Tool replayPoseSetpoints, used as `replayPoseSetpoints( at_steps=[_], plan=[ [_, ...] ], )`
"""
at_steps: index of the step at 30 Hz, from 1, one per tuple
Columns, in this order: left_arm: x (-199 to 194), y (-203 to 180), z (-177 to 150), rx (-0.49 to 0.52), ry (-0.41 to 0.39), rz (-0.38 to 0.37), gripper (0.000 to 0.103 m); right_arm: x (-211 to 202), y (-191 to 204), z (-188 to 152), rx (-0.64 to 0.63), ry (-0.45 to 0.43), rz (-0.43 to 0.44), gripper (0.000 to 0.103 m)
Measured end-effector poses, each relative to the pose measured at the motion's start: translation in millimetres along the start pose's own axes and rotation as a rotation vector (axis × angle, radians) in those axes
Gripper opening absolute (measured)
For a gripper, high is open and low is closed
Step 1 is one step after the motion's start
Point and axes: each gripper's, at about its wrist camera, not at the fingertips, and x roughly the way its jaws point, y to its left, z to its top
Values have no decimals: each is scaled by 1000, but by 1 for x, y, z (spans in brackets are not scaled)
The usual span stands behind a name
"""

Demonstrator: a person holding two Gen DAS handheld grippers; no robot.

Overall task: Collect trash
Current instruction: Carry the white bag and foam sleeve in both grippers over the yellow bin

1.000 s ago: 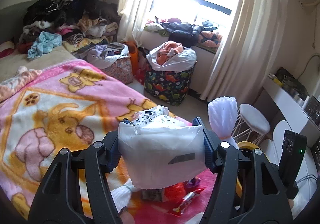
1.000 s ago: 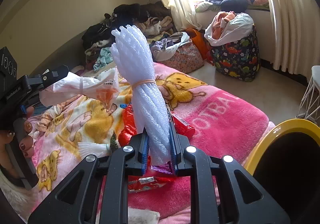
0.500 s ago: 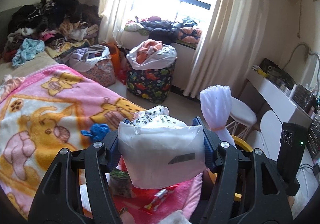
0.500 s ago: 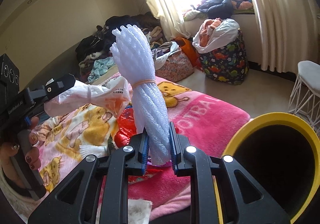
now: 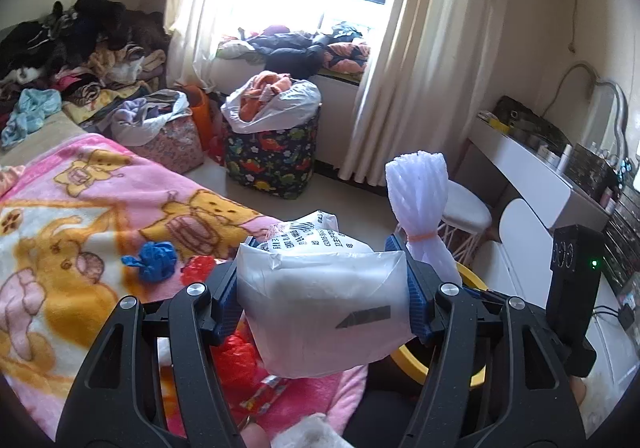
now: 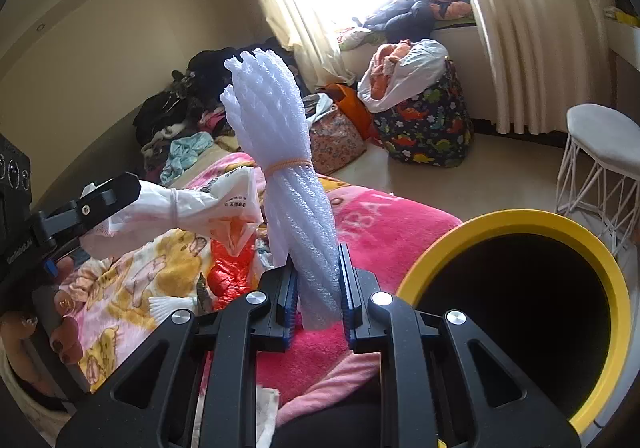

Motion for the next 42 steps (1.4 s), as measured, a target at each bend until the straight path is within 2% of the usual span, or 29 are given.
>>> replayPoseSetpoints(
  at_steps=[16, 29, 42],
  plan=[
    [15, -40, -8, 51, 30, -88, 56, -25, -35, -8, 95, -30, -91, 18],
    [37, -70, -23, 78, 90, -207, 56, -42, -74, -19, 197, -45, -185, 18],
    [68, -95, -41, 99, 159, -285, 56, -47, -113, -38, 298, -5, -304, 18]
  ],
)
